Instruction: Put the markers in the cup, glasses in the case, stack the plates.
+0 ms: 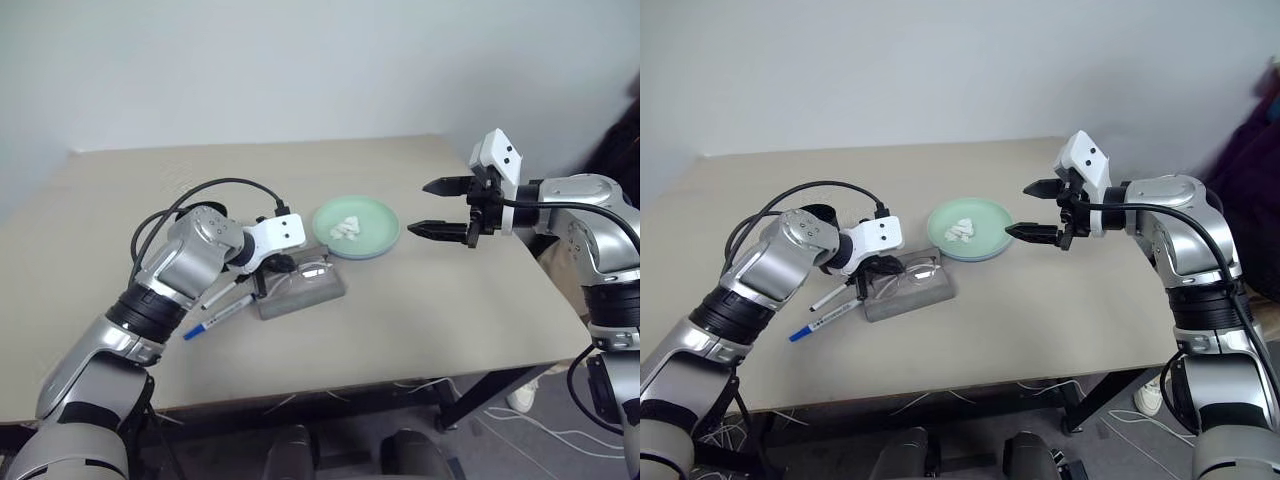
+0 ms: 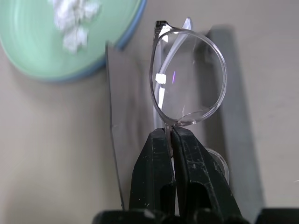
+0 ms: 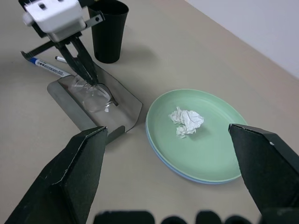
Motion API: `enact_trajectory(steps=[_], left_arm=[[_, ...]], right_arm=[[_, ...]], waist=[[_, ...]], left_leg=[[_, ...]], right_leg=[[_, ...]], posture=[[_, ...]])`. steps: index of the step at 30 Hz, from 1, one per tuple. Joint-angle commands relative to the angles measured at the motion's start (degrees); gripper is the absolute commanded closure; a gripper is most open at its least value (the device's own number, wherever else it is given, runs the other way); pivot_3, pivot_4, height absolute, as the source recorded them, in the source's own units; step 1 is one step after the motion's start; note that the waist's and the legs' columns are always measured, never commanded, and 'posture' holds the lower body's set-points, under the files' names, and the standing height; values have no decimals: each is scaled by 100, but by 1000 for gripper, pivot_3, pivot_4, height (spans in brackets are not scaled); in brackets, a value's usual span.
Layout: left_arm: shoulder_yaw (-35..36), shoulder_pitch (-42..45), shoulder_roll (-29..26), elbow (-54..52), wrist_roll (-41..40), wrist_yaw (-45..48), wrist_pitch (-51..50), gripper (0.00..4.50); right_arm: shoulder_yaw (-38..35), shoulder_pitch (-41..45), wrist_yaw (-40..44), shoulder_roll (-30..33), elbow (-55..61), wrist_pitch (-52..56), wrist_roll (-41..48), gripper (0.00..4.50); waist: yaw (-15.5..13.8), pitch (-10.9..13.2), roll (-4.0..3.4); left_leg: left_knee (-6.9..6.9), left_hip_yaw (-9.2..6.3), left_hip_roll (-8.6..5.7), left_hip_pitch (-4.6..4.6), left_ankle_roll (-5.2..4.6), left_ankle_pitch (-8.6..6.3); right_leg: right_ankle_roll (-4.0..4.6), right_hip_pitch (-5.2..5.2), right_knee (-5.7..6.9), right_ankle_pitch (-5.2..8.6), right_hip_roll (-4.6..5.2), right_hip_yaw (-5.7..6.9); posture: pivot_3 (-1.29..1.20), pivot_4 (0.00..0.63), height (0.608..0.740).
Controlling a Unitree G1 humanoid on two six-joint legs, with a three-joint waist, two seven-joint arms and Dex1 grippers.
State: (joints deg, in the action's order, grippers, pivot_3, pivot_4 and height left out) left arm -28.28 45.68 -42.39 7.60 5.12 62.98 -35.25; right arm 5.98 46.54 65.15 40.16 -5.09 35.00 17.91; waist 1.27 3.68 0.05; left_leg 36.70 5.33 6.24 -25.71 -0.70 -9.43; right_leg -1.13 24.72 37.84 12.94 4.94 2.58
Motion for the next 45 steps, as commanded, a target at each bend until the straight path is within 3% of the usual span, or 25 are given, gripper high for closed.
enact_trajectory(steps=[1, 17, 20, 26, 31, 38, 45], left_arm=[[56, 148, 123, 136, 233, -156, 93, 4479], [-145, -128, 326, -54, 546, 27, -177, 4479], [-145, -153, 311, -143, 557, 83, -239, 3837], [134, -55, 342, -416, 386, 138, -506, 1804], [798, 114, 424, -897, -180, 192, -1208, 53], [1547, -167, -71, -1782, -816, 199, -1587, 53], [2518, -1491, -803, -1963, -1466, 492, -459, 53]], right_arm=[[-108, 158, -47, 13, 115, -86, 25, 0], [-130, 87, -151, -18, 258, -49, 73, 0], [-130, 72, -166, -21, 275, -52, 77, 0], [-117, 80, -164, -36, 241, -78, 60, 0], [-94, 98, -146, -68, 216, -102, 55, 0], [-34, 174, -103, -145, 77, -203, 21, 0], [5, 211, -59, -177, -24, -276, 27, 0]], waist=[[-5, 0, 0], [-3, 0, 0], [-4, 0, 0], [-4, 0, 0], [-3, 0, 1], [23, -1, -1], [81, -1, -2]], left_leg=[[0, 0, 0, -2, 0, 0], [1, 1, 0, -3, 0, 0], [2, 1, 0, -3, 0, 0], [3, 0, 0, -3, 0, 0], [6, -1, 0, -4, 0, 0], [6, -2, 0, -1, 0, 0], [1, -1, 3, 11, 0, 0]], right_leg=[[0, 2, 0, 0, 0, 0], [0, 3, 2, 0, 0, -1], [0, 2, 2, 0, 0, -1], [0, 1, 2, 0, 0, -1], [0, -1, 2, 0, 0, -1], [0, -11, 4, -1, -1, -1], [1, -11, 4, -1, -1, -1]], posture=[[0, 0, 712], [0, 0, 712], [0, 0, 712], [0, 0, 712], [0, 0, 712], [0, 0, 712], [0, 0, 712]])
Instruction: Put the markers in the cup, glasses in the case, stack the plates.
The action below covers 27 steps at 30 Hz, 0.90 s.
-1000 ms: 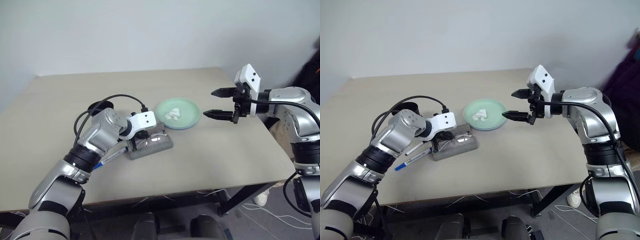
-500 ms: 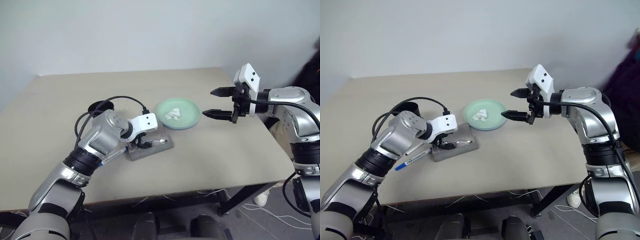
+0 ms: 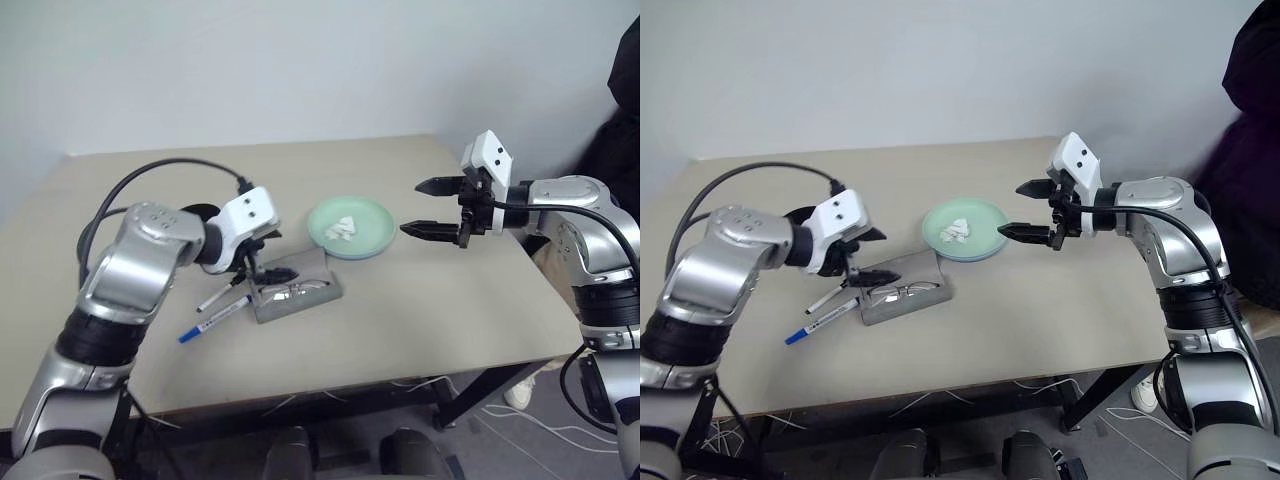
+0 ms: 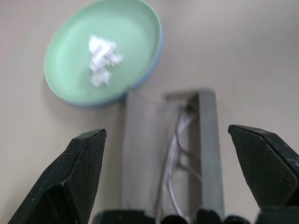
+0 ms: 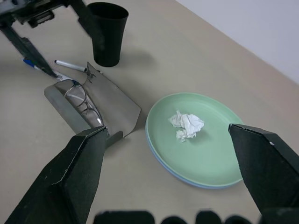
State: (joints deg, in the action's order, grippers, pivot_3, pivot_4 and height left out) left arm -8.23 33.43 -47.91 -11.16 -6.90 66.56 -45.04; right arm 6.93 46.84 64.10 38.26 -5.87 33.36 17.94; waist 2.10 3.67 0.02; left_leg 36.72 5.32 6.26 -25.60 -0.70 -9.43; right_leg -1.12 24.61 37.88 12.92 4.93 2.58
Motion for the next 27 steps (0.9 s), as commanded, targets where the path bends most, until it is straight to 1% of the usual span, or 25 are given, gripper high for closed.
enact_trajectory(steps=[1, 2, 6, 11, 15, 19, 22, 25, 27], left_arm=[[575, -363, -302, -46, -315, 136, 617, 53], [610, -422, -332, -18, -352, 133, 696, 53], [952, -1049, -437, 470, -452, 138, 1552, 53], [1129, -1358, -485, 816, -524, 196, 2122, 53], [1168, -1251, -279, 1190, -459, -112, 2593, 53], [1277, -793, 14, 1645, -623, -407, 2622, 53], [1154, -318, 197, 2202, -338, -855, 2755, 53], [923, 53, 377, 2705, -79, -1117, 2840, 53], [775, 235, 512, 2939, 53, -1197, 2946, 426]], right_arm=[[-85, 183, 49, 9, 47, -118, 22, 0], [-81, 186, 50, 7, 42, -122, 20, 0], [-44, 220, 79, -37, -1, -134, 11, 0], [-20, 207, 106, -48, -62, -169, -9, 0], [-22, 188, 98, -55, -42, -151, 3, 0], [-30, 139, 78, -44, 28, -104, 18, 0], [-38, 127, 54, -44, 61, -72, 27, 0], [-42, 125, 39, -49, 66, -67, 31, 0], [-40, 126, 22, -59, 84, -51, 40, 0]], waist=[[-5, 1, 1], [-23, 0, 2], [-51, -1, 0], [-92, -1, 3], [-94, -1, 1], [-99, -2, 3], [-95, -2, 3], [-93, -3, 2], [-92, -3, 2]], left_leg=[[1, -1, 0, 0, 0, 0], [1, 0, 1, -1, 0, 0], [4, 3, 2, 0, 0, 0], [-1, 7, 12, -5, 2, -1], [-13, 12, 13, -5, 2, -1], [-17, 14, 15, -9, 2, -1], [-11, 14, 15, -11, 2, -1], [-10, 15, 14, -11, 2, 0], [-10, 15, 13, -11, 2, 0]], right_leg=[[0, 0, 1, 0, 0, 1], [1, 3, 0, -1, 0, 2], [1, 0, -1, -1, 5, 8], [9, 13, -2, -7, 5, 17], [11, 19, -2, -8, 7, 19], [13, 26, -2, -10, 5, 22], [12, 24, -1, -11, 5, 23], [11, 22, -1, -12, 4, 22], [10, 22, -1, -12, 4, 22]], posture=[[0, 0, 712], [0, 0, 712], [0, 0, 712], [0, 0, 712], [0, 0, 712], [0, 0, 712], [0, 0, 712], [0, 0, 712], [0, 0, 712]])
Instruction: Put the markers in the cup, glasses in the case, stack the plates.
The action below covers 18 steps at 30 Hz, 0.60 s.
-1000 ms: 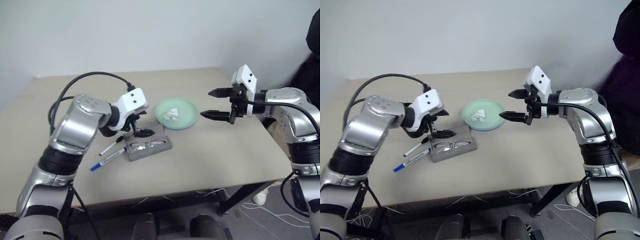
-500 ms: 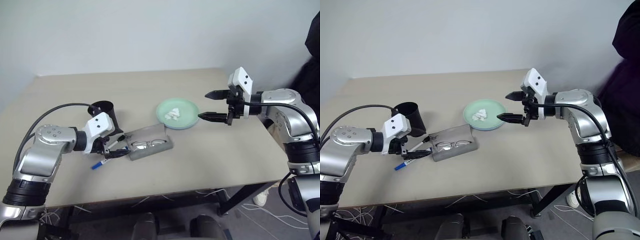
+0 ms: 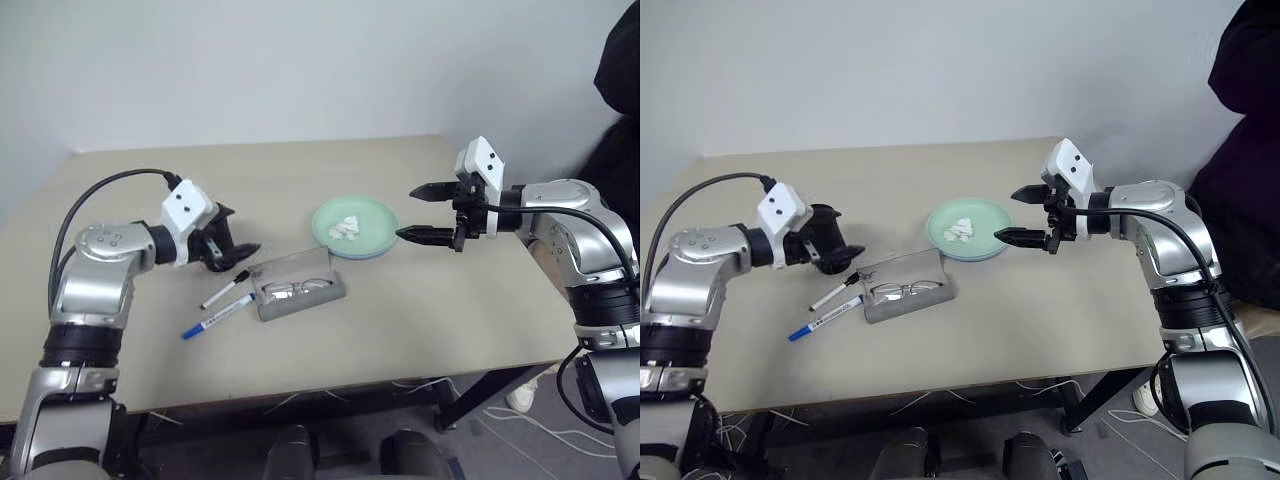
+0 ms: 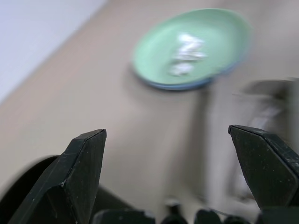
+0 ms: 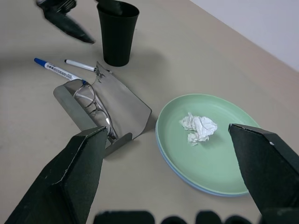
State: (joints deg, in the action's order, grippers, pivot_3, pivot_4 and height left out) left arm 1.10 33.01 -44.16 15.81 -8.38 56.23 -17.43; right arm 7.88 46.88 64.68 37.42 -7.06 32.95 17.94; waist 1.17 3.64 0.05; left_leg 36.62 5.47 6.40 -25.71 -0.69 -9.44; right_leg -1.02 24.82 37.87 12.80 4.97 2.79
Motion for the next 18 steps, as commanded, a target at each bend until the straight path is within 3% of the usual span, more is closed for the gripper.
enact_trajectory(steps=[1, 8, 18], left_arm=[[-219, 357, 207, 334, 265, -217, 189, 665], [-686, 793, 687, 978, 838, -711, 465, 3128], [-1089, 781, 1046, 980, 1172, -698, 529, 3128]], right_arm=[[-132, 123, -44, 19, 210, -6, 42, 0], [-138, 124, -91, -22, 247, 27, 53, 0], [-157, 113, -135, -27, 289, 57, 68, 0]], waist=[[0, 0, 0], [0, 0, 2], [1, 0, 2]], left_leg=[[0, 0, 0, 0, 0, 0], [8, 0, 0, -3, 0, 0], [9, 0, 0, -4, 0, 0]], right_leg=[[0, -1, 0, 0, 0, 0], [-2, -2, 0, -1, -1, 0], [-2, 0, 0, -2, -1, 0]], posture=[[0, 0, 712], [0, 0, 712], [0, 0, 712]])
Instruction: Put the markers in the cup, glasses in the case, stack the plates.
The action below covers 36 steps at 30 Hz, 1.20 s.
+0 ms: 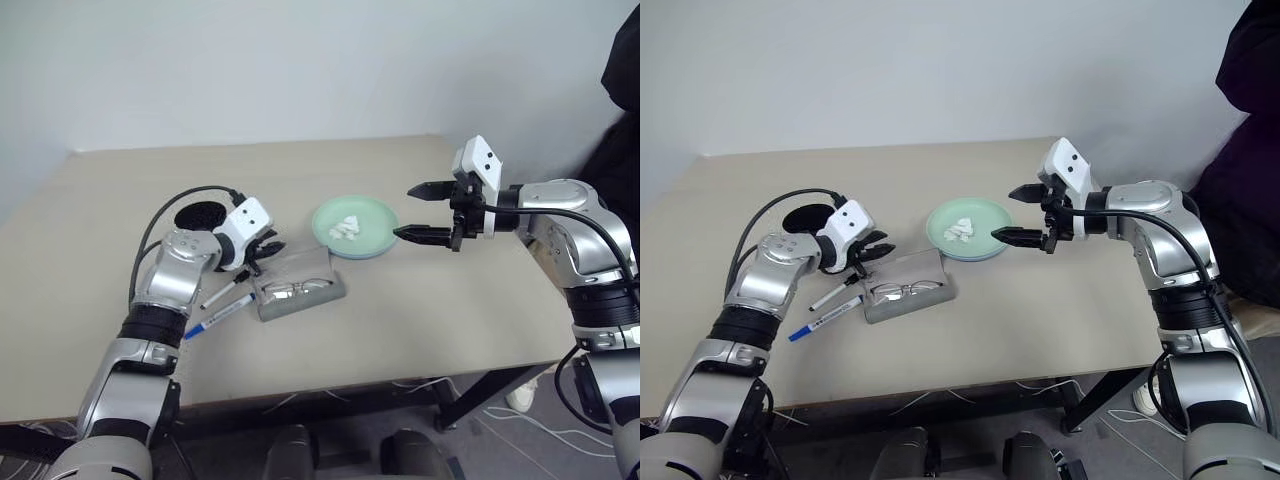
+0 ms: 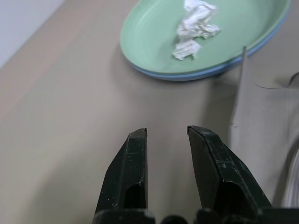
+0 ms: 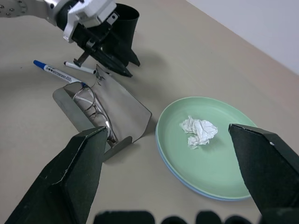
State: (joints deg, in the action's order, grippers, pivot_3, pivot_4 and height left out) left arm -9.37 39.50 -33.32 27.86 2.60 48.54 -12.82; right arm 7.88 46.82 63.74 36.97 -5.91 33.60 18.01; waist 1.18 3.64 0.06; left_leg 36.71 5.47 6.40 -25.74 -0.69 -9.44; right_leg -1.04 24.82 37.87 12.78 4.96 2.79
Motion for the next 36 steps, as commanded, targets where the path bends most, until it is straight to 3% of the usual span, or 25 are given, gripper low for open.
enact_trajectory(steps=[1, 12, 21, 36], left_arm=[[-100, 84, -72, -310, 87, 165, 48, 3128], [-399, -580, -462, -1815, -68, 1246, -616, 3128], [-465, -1090, -669, -2558, -174, 1479, -1008, 3128], [517, -1551, -1337, -2975, -705, 1304, -1557, 3128]], right_arm=[[-157, 120, -44, 19, 175, -9, 60, 0], [-113, 94, 51, 49, 156, -53, 58, 0], [-58, -99, 710, 318, 277, -182, 138, 0], [-95, -137, 855, 361, 228, -206, 123, 0]], waist=[[0, 0, 0], [4, 0, -1], [2, 0, -2], [4, 1, -3]], left_leg=[[0, 0, 0, 0, 0, 0], [-2, 0, 1, 0, 0, 0], [0, -1, 1, 0, 0, 0], [-11, 1, 3, -1, 0, 0]], right_leg=[[0, 0, 0, 0, 0, 0], [1, 2, 0, 0, 0, -1], [0, 1, -1, 0, 2, -1], [2, 15, -2, -2, 1, -3]], posture=[[0, 0, 712], [0, 0, 712], [0, 0, 712], [0, 0, 712]])
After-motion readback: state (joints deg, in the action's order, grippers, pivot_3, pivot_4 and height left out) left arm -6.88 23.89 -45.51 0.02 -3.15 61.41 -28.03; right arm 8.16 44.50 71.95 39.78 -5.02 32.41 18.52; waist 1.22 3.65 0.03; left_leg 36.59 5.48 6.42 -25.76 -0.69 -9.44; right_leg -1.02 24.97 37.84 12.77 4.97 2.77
